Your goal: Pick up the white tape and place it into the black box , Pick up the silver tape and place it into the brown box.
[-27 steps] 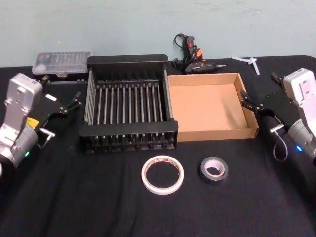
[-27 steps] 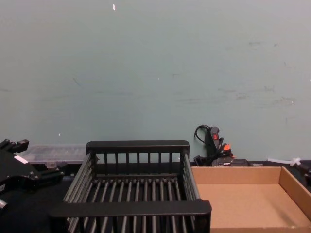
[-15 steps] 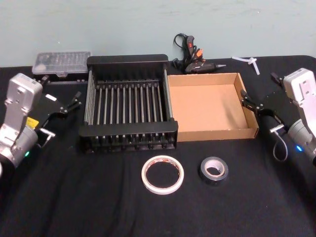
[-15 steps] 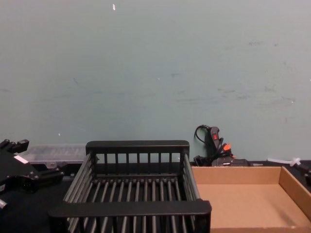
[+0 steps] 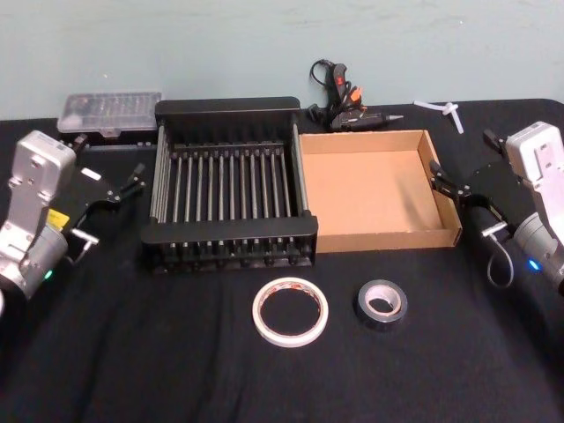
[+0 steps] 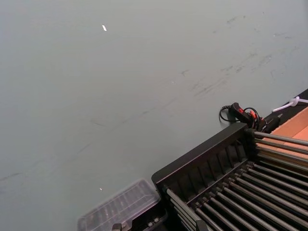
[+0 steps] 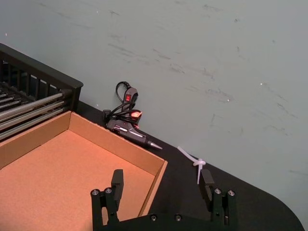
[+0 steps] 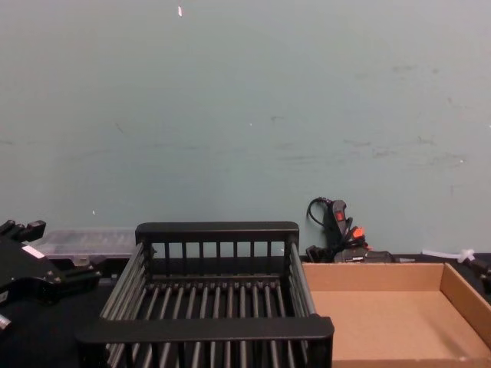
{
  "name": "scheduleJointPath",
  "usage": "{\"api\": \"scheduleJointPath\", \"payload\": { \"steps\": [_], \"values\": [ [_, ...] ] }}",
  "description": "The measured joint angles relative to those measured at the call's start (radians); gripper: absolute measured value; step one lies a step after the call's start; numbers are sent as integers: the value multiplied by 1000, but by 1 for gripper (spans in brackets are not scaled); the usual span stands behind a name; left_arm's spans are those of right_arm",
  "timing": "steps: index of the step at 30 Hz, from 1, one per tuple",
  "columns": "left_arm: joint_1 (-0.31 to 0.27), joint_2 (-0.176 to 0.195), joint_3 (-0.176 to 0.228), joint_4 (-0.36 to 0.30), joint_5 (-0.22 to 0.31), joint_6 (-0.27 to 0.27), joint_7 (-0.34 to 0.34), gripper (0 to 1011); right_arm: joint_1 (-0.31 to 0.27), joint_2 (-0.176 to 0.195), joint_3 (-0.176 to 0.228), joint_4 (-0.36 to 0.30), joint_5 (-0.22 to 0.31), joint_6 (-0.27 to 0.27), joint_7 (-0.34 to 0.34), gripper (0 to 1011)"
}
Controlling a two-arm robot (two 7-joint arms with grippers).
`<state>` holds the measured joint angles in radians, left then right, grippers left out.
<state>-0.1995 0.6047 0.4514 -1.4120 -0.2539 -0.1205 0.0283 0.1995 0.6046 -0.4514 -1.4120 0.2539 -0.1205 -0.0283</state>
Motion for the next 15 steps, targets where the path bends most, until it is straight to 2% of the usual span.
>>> {"api": "scheduleJointPath", "payload": {
  "steps": [15],
  "values": [
    [0, 0, 0, 0, 0, 0, 0, 1001, 0, 0, 0, 0, 0, 0, 0, 1000]
  ]
}}
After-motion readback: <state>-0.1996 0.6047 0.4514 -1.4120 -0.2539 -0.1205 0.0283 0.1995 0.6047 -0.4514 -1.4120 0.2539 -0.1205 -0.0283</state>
